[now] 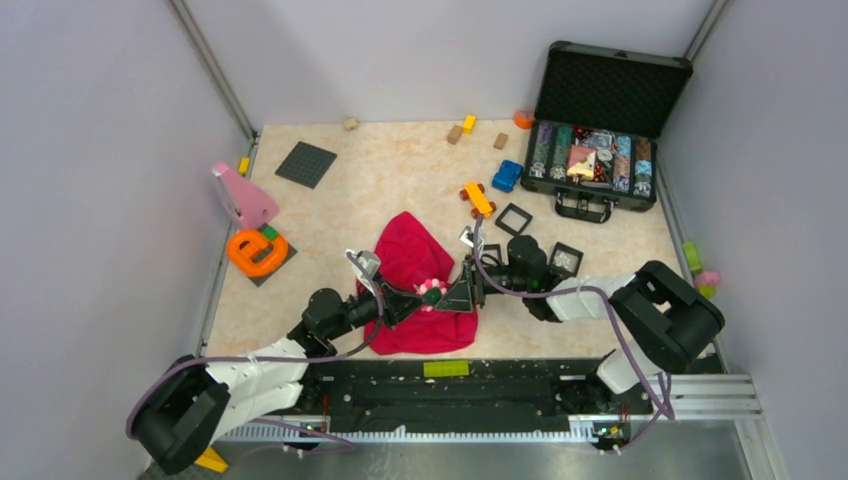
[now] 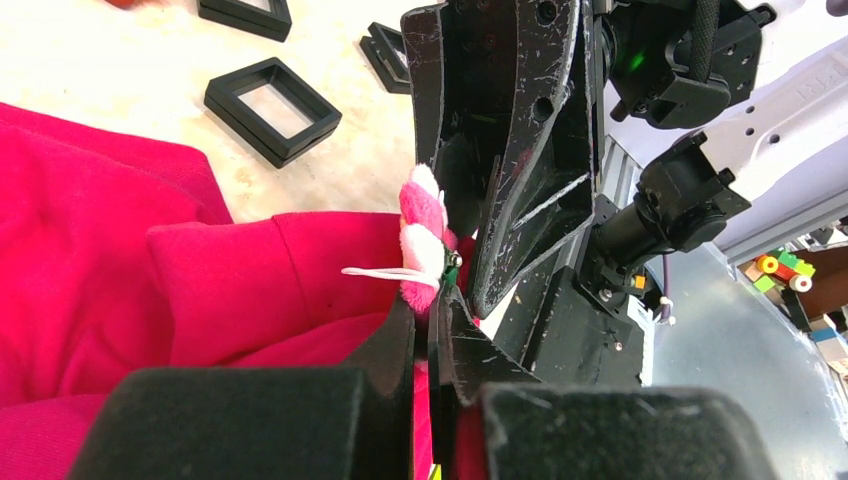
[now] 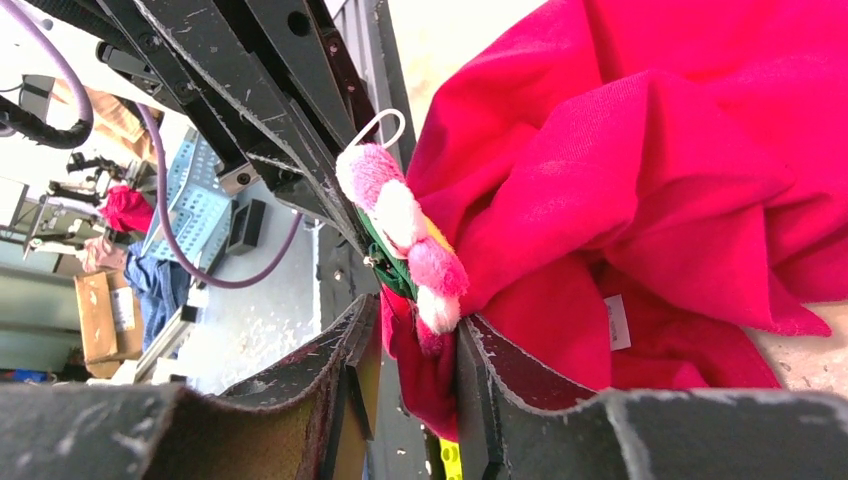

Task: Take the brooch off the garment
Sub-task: Remove the brooch from the clothes.

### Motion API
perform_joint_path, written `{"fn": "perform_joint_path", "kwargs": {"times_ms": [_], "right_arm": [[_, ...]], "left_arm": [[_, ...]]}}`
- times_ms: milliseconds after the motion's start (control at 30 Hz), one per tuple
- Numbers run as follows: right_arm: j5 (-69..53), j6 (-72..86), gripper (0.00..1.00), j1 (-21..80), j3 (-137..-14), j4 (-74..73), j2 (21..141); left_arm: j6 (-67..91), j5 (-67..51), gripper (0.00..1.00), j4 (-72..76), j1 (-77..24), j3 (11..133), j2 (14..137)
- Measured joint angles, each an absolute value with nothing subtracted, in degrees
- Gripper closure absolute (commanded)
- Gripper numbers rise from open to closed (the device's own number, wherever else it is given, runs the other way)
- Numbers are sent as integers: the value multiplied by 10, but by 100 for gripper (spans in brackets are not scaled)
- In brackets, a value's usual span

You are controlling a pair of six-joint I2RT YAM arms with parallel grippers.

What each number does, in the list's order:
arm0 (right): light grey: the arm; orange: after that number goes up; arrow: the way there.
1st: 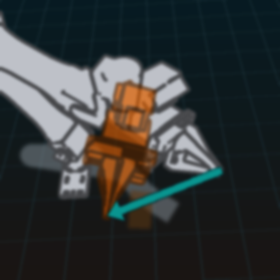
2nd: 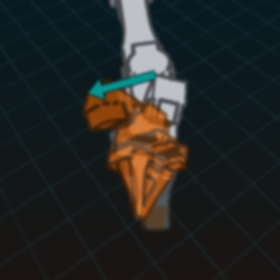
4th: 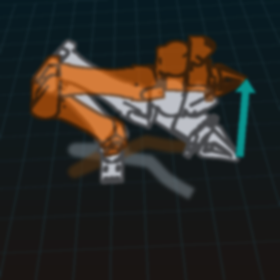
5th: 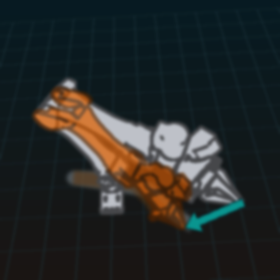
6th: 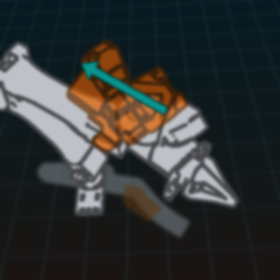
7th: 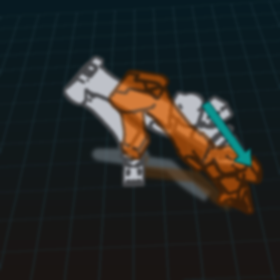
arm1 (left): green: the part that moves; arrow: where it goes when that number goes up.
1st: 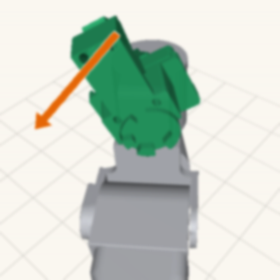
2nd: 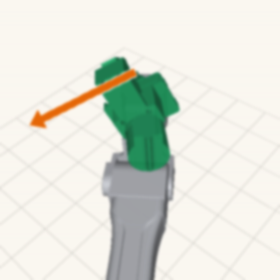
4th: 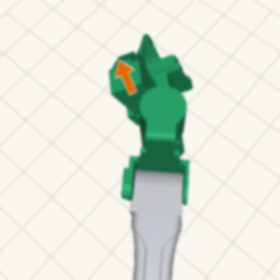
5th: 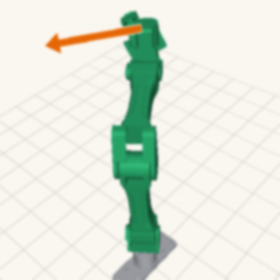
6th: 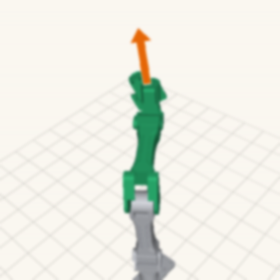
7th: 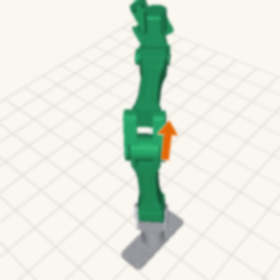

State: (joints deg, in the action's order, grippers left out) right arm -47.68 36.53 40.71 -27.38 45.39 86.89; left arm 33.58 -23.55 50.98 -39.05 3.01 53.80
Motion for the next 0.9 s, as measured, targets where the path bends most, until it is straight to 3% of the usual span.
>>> {"fn": "perform_joint_path", "kwargs": {"times_ms": [267,433,533,900], "right_arm": [[-483,383,66,405,-270,481,878],[-496,408,51,403,-262,516,885],[-507,424,50,402,-258,541,886],[-522,463,68,387,-251,596,898]], "left_arm": [[338,-242,100,524,-389,30,547],[340,-246,100,529,-389,30,550],[340,-246,100,530,-388,30,550],[342,-250,100,536,-388,36,540]]}}
